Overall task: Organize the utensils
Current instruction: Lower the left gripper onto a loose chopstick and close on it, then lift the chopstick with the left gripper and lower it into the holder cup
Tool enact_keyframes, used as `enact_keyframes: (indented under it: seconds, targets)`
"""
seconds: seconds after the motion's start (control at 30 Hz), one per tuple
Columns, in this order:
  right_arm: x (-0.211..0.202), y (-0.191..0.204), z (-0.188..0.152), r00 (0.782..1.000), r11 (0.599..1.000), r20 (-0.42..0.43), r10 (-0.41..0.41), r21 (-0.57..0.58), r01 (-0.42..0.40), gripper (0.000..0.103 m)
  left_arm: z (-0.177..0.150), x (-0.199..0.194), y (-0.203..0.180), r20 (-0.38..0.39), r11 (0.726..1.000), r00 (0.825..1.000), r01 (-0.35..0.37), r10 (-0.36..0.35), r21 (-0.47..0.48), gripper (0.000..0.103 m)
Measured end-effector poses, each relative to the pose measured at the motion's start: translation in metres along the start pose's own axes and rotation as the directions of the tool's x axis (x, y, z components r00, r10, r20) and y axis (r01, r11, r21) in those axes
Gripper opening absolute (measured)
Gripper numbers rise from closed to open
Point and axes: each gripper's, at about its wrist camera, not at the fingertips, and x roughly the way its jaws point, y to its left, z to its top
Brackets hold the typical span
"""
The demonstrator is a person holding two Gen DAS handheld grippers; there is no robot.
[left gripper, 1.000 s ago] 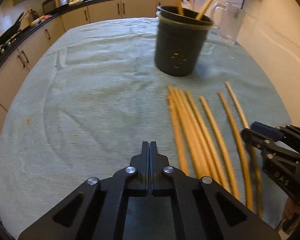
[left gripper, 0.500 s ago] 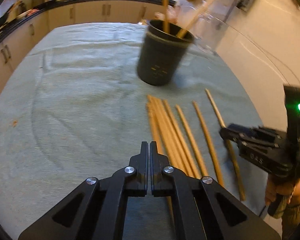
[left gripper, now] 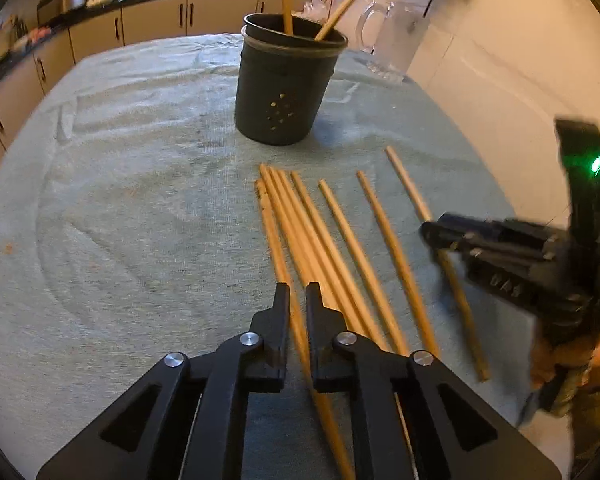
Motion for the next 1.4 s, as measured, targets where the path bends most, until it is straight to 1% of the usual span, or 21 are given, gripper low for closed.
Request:
enact_keyframes:
  seconds: [0.03,0.07,0.23,0.33,0.43,0.5,0.6,0.67,0.7,0.77,0.8,0.9,0.93,0.97,1.03,1.13,1.2,1.23,1.27,1.33,1.4]
  targets:
    - [-0.001,0.000,-0.001,1.000,1.000,0.001,0.002,0.000,-0.002,0.028,0.000,0.004,-0.001,-0.011,0.999,1.000,-0.027,0.027,0.017,0.008]
    - [-0.001,0.000,-0.001,1.000,1.000,0.001,0.002,0.000,-0.002,0.028,-0.002,0.007,-0.002,-0.014,0.999,0.999,-0.035,0.036,0.025,0.010]
    - [-0.003,-0.001,-0.003,1.000,1.000,0.009,0.000,0.004,0.000,0.028,0.000,0.009,-0.008,-0.009,0.996,0.997,-0.075,0.076,0.044,0.010]
    - [-0.004,-0.003,-0.004,1.000,1.000,-0.003,0.003,0.004,-0.003,0.027,0.003,0.007,0.005,-0.037,0.996,0.995,-0.092,0.092,-0.005,0.007]
    - [-0.006,-0.012,-0.004,0.999,0.999,-0.031,0.021,0.030,-0.020,0.025,0.008,0.000,0.029,-0.086,0.993,0.993,-0.091,0.085,-0.073,0.007]
    - [-0.005,-0.018,0.000,0.997,0.997,-0.053,0.047,0.058,-0.044,0.025,0.015,-0.002,0.039,-0.107,0.990,0.989,-0.111,0.102,-0.085,0.008]
    - [0.001,-0.024,0.015,0.992,0.994,-0.112,0.064,0.091,-0.054,0.027,0.030,-0.002,0.045,-0.124,0.986,0.982,-0.150,0.141,-0.066,0.015]
    - [0.007,-0.025,0.025,0.988,0.994,-0.143,0.061,0.103,-0.046,0.031,0.043,0.002,0.047,-0.134,0.988,0.981,-0.149,0.142,-0.046,0.021]
    - [0.009,-0.026,0.029,0.987,0.993,-0.152,0.059,0.105,-0.044,0.031,0.049,0.008,0.048,-0.146,0.987,0.978,-0.154,0.147,-0.035,0.022]
    - [0.017,-0.027,0.043,0.983,0.994,-0.182,0.037,0.109,-0.017,0.032,0.055,0.017,0.051,-0.172,0.987,0.974,-0.157,0.149,-0.033,0.022]
    - [0.021,-0.028,0.051,0.980,0.994,-0.197,0.023,0.110,-0.001,0.032,0.059,0.019,0.053,-0.161,0.989,0.977,-0.145,0.136,-0.044,0.022]
    - [0.031,-0.028,0.067,0.973,0.994,-0.233,-0.011,0.105,0.036,0.032,0.068,0.026,0.056,-0.179,0.990,0.977,-0.124,0.112,-0.059,0.022]
    - [0.035,-0.026,0.073,0.969,0.994,-0.246,-0.028,0.092,0.052,0.034,0.069,0.032,0.056,-0.213,0.992,0.973,-0.109,0.092,-0.067,0.022]
    - [0.040,-0.023,0.080,0.963,0.995,-0.264,-0.050,0.073,0.071,0.036,0.070,0.033,0.052,-0.190,0.992,0.977,-0.111,0.097,-0.066,0.025]
    - [0.045,-0.019,0.086,0.958,0.994,-0.279,-0.070,0.058,0.090,0.041,0.069,0.034,0.050,-0.181,0.992,0.979,-0.108,0.096,-0.061,0.029]
    - [0.048,-0.015,0.091,0.960,0.993,-0.267,-0.088,0.050,0.105,0.041,0.063,0.034,0.042,-0.162,0.992,0.979,-0.123,0.121,-0.005,0.029]
    - [0.048,-0.013,0.093,0.962,0.993,-0.258,-0.089,0.049,0.105,0.038,0.059,0.035,0.037,-0.147,0.989,0.978,-0.141,0.146,0.048,0.029]
    - [0.046,-0.010,0.091,0.965,0.994,-0.246,-0.085,0.041,0.098,0.028,0.058,0.035,0.035,-0.140,0.987,0.978,-0.150,0.156,0.057,0.020]
    - [0.046,-0.007,0.091,0.968,0.995,-0.236,-0.088,0.030,0.098,0.015,0.057,0.035,0.036,-0.129,0.986,0.978,-0.156,0.164,0.065,0.007]
    - [0.046,-0.004,0.091,0.971,0.995,-0.223,-0.092,0.022,0.099,0.008,0.055,0.032,0.040,-0.124,0.988,0.981,-0.146,0.150,0.043,0.006]
    - [0.043,-0.005,0.089,0.977,0.996,-0.200,-0.071,0.035,0.079,0.006,0.058,0.024,0.044,-0.087,0.990,0.986,-0.139,0.139,0.007,0.006]
